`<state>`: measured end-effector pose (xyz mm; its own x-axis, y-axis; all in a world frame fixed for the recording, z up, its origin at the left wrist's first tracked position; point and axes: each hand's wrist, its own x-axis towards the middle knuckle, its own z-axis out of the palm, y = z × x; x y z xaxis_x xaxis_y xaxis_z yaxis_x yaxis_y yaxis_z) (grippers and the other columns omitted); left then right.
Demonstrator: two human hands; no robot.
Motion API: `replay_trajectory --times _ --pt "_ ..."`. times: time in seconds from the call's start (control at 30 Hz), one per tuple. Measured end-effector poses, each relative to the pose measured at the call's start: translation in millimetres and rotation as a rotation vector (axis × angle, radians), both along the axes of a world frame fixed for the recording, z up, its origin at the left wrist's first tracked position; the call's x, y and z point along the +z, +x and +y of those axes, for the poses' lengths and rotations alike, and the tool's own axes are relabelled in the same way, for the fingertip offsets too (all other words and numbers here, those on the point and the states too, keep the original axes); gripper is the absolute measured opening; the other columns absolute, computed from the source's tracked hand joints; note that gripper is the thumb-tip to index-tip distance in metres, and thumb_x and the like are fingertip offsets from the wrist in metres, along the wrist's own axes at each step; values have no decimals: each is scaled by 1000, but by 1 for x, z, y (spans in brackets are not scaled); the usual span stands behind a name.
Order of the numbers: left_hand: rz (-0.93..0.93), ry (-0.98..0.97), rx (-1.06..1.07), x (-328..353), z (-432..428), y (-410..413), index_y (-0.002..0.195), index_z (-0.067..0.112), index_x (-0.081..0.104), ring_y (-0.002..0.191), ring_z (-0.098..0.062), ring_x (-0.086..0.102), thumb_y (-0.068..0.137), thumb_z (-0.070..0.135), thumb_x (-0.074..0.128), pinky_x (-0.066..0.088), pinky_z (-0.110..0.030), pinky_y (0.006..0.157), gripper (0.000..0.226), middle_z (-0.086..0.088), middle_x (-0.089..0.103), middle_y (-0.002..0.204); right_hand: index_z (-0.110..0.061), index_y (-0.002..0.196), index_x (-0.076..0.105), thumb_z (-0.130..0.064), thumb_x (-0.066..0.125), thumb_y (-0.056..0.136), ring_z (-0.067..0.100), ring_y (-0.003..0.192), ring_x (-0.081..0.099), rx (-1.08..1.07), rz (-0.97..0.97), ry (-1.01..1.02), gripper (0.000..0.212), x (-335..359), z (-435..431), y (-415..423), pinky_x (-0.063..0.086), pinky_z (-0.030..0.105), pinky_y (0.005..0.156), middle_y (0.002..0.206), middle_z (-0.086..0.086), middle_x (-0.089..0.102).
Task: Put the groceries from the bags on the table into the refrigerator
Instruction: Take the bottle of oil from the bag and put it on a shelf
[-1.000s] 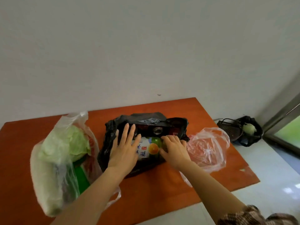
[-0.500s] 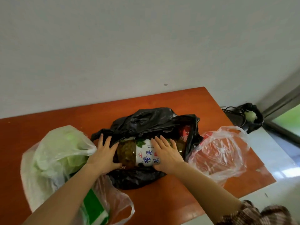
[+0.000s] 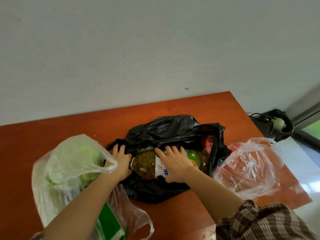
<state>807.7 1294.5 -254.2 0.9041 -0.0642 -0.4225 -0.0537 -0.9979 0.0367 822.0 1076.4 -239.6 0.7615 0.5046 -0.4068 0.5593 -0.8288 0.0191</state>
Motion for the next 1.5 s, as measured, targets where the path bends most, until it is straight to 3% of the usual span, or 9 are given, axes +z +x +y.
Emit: replay_trajectory --times 0.37,0.57,0.73,0.83,0.93,1.1,1.2,1.33,1.5 --pt "185 -196 222 -1 15 11 136 30 47 142 -36 -2 86 29 56 11 -48 116 51 -14 9 155 -24 150 5 -53 71 68 33 131 33 -11 29 79 110 4 -11 5 33 55 105 144 8 32" --pt "84 -425 383 17 9 8 113 31 57 135 -30 11 72 29 67 22 -46 110 42 -2 22 145 -25 149 9 -54 72 64 29 128 35 -66 -5 192 110 11 -23 -1 32 51 107 140 4 35" --pt "-285 -739 408 73 -20 -2 89 27 56 117 -17 33 59 39 61 31 -32 96 33 4 42 121 -26 148 17 -52 78 61 21 125 38 -202 -41 504 109 34 -40 -5 35 43 106 136 -2 37" --pt "-244 -1093 386 112 -48 -7 100 20 58 86 -11 54 77 39 62 39 -20 68 30 2 58 101 -24 146 20 -45 83 60 19 128 37 -312 -14 725 109 44 -48 -12 38 42 106 138 -3 36" --pt "-261 -1284 310 131 -66 -7 111 23 64 97 2 58 93 35 54 41 -4 72 24 10 66 107 -29 144 20 -46 85 59 16 129 39 -427 3 873 109 48 -56 -22 42 43 103 139 -7 37" --pt "-112 -1324 128 139 -93 -4 130 28 56 111 1 59 81 50 56 46 -22 96 54 16 65 118 -38 141 21 -41 87 54 10 123 46 -570 47 972 109 72 -78 -36 48 43 98 135 -11 43" --pt "-87 -1275 9 148 -118 1 122 31 62 106 -1 63 81 50 63 49 -30 96 46 15 69 112 -35 143 28 -37 86 60 7 122 49 -590 32 1058 101 97 -94 -46 49 38 98 135 -10 47" --pt "-137 -1229 -78 153 -158 3 113 26 69 99 2 63 86 37 65 50 -21 89 29 15 70 107 -29 134 46 -13 80 71 8 114 58 -601 -6 1232 74 123 -119 -61 51 30 91 124 -8 59" --pt "-83 -1362 52 128 -166 -5 118 26 66 111 1 58 94 17 58 46 -8 85 28 13 65 118 -36 136 43 -7 73 69 -1 116 53 -704 71 1301 79 125 -141 -66 46 16 88 124 -20 57"
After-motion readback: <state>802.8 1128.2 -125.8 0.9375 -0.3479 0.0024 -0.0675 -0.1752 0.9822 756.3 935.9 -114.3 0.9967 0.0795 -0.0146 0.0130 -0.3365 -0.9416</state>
